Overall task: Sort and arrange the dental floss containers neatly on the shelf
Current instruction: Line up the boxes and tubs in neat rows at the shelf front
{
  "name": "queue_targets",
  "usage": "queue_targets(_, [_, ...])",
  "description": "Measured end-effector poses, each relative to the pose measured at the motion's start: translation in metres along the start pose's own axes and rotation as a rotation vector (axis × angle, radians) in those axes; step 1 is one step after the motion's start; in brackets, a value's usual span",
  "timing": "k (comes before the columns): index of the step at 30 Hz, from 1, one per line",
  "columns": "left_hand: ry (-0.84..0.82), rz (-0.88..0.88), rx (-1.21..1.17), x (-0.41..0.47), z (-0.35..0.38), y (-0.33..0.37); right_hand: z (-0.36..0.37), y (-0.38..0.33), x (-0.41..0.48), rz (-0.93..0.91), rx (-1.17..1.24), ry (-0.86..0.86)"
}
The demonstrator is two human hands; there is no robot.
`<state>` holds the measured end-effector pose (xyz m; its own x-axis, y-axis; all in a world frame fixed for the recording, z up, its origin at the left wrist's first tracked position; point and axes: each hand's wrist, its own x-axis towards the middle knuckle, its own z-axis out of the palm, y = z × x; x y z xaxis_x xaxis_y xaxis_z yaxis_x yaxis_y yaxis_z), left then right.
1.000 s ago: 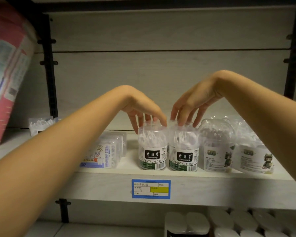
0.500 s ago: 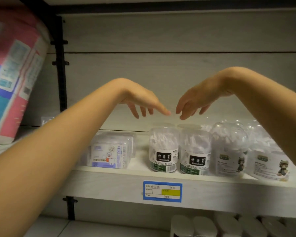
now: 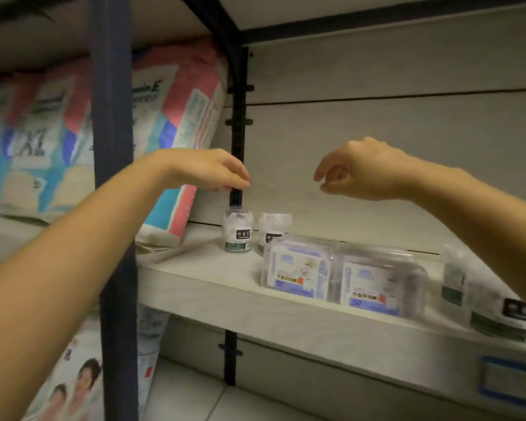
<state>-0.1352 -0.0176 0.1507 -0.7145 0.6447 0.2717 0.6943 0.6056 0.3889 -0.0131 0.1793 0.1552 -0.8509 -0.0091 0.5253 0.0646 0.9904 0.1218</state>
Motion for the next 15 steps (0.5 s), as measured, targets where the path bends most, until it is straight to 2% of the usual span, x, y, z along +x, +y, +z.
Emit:
queue_targets(4, [-0.136, -0.036, 0.168, 0.039, 0.004, -0.031, 0.032, -0.028, 0.052, 0.080, 0.022, -0.161])
queue_targets(9, [-0.236, -0.074, 0.219, 0.070, 0.010, -0.041, 0.069, -0.036, 0.087, 0.236, 0.054, -0.369])
queue_targets(12, [-0.294, -0.085, 0.238, 0.075, 0.016, -0.046, 0.076, -0.037, 0.086, 0.293, 0.197, -0.446])
queue_targets(15, [-0.306, -0.080, 0.231, 0.078, 0.018, -0.047, 0.077, -0.038, 0.085, 0.305, 0.243, -0.466])
